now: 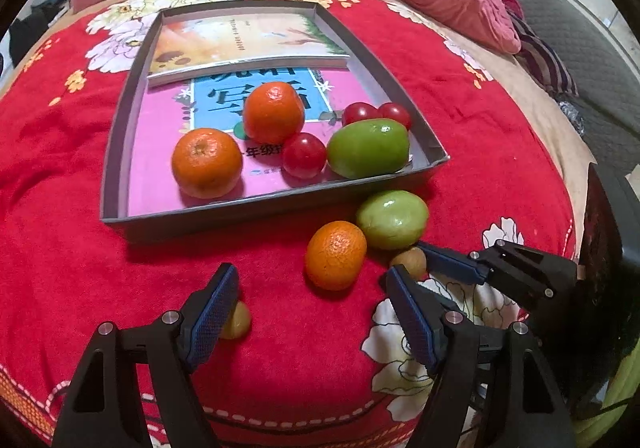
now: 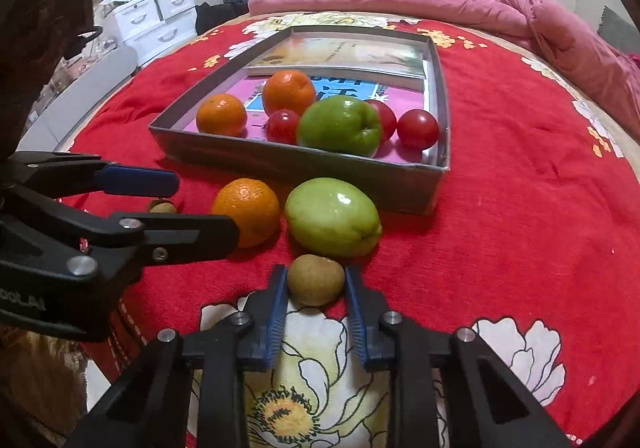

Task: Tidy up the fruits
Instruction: 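Grasp another mandarin with the left tool while the right tool grasps a small brown kiwi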

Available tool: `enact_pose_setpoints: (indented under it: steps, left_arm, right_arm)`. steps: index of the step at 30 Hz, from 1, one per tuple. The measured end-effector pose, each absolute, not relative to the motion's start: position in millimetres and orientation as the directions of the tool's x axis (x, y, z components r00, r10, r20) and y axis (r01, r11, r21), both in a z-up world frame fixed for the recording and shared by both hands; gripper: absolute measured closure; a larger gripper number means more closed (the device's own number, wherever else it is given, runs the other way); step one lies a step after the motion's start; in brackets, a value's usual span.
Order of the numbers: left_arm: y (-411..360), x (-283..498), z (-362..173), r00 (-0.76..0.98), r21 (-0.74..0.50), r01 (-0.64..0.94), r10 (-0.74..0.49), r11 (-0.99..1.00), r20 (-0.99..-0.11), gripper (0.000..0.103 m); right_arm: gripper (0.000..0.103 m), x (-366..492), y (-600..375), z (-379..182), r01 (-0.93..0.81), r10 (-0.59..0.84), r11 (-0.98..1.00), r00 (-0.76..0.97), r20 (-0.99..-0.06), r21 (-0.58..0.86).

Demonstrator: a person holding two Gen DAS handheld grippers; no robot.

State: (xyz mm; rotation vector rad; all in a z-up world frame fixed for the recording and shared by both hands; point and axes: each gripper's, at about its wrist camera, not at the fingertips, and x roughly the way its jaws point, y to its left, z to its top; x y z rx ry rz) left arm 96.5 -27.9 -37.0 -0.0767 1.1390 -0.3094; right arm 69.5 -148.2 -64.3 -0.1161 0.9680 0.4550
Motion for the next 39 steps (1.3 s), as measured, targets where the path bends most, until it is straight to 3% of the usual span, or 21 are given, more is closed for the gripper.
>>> enact_pose_setpoints:
  steps: [4, 13, 26, 39]
  left_arm:
    - [-32.2, 101.8, -42.2, 0.366, -0.237, 0.21, -0.301, 0.949, -0.881, 0.037]
    - [-44.7, 114.2, -54.7, 0.333, -0.258, 0.231, -0.326, 0.938, -0.885, 0.067]
    - [-20.4, 98.6, -21.2, 0.394, -0.285, 0.214, -0.35, 0.934, -0.85, 0.068]
    - [33.9, 92.5, 31.3, 0.547, -0.243, 0.13, -0.274, 0.961, -0.791, 0.068]
  right_arm:
    - [0.075, 69.9, -149.3, -64.0, -0.425, 0.329, 0.898, 0.478, -0.815, 0.113]
    - [0.075, 69.4, -160.3, -59.7, -0.402, 0.33, 0.906, 0.476, -0.815, 0.132]
    - [0.075, 63.3, -166.9, -32.4, -0.42, 0.4, 0.891, 0.541, -0.74, 0.174]
    - [0.075, 61.3, -166.3, -7.9, -0.445, 0.423, 0.883, 0.624, -0.657, 0.147]
